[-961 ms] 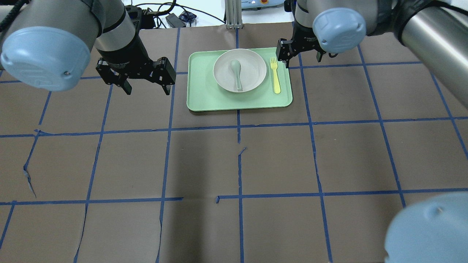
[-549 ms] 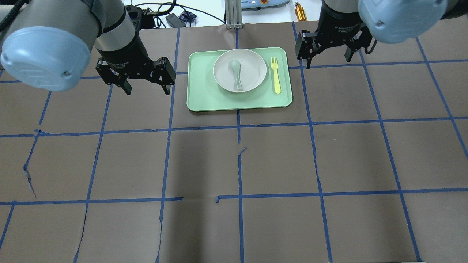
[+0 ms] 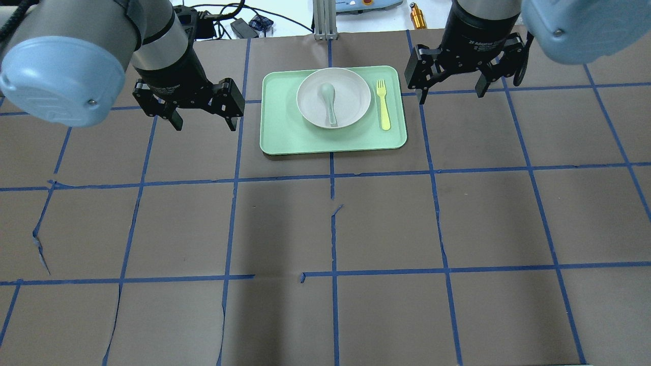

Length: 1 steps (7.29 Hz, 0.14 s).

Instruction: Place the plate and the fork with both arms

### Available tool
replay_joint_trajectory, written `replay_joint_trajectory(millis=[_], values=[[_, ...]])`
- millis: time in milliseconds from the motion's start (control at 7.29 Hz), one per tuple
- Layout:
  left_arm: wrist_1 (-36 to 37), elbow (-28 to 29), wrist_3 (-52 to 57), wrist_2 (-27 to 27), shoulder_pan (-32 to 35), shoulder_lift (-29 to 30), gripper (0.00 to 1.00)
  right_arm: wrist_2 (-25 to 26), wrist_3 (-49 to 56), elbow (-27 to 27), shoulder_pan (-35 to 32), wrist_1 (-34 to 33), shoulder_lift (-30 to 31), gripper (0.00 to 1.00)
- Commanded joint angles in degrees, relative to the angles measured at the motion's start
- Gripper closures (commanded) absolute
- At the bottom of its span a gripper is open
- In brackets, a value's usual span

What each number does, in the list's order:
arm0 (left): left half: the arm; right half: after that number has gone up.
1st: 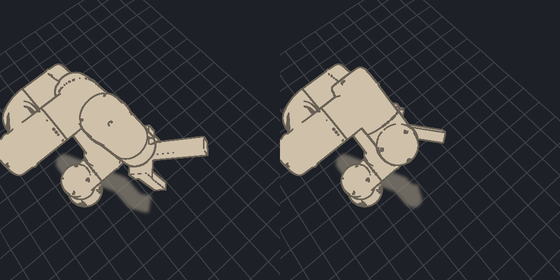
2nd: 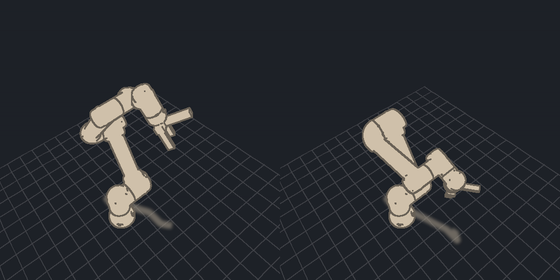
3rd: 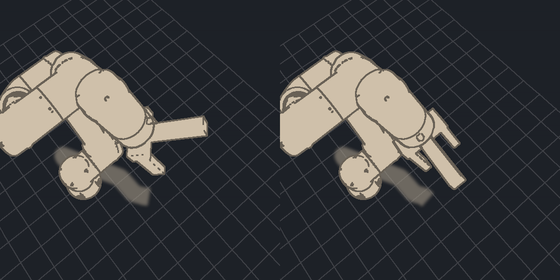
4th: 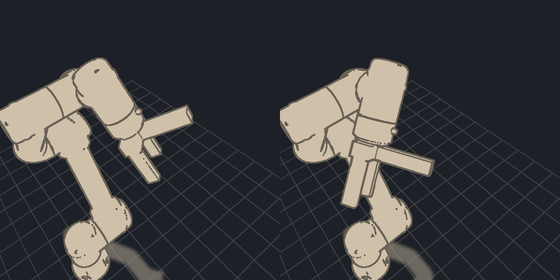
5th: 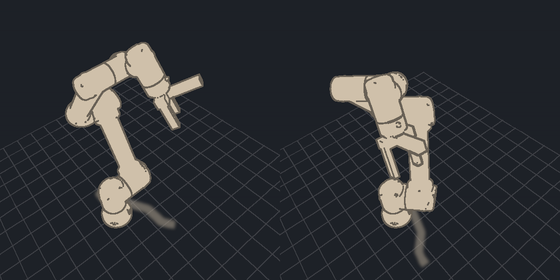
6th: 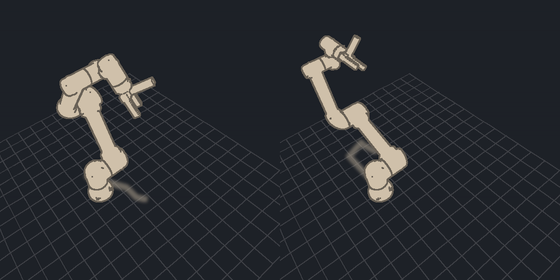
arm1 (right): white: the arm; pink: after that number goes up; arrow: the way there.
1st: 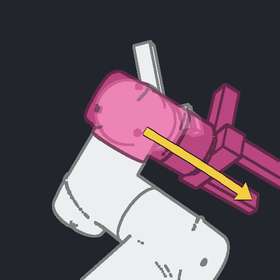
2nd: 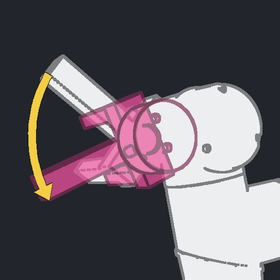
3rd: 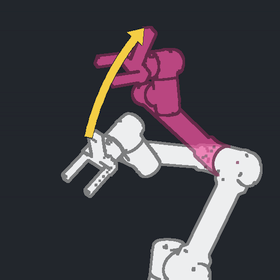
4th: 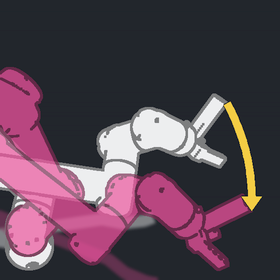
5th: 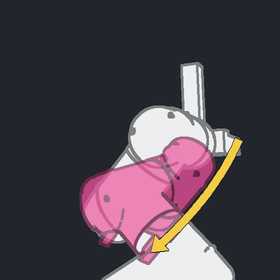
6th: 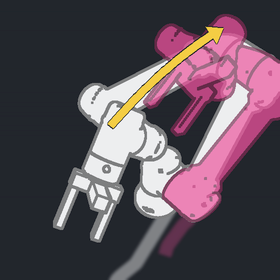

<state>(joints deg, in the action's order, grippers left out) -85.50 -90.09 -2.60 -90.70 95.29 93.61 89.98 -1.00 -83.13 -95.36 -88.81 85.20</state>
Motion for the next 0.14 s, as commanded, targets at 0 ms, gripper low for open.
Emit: replay_joint_trajectory(millis=[0], values=[[0.0,-0.1,-0.3,0.0,0.0,0.0,0.00,-0.8,-0.1,-0.1,-0.1,-0.2,-0.1,0.00]])
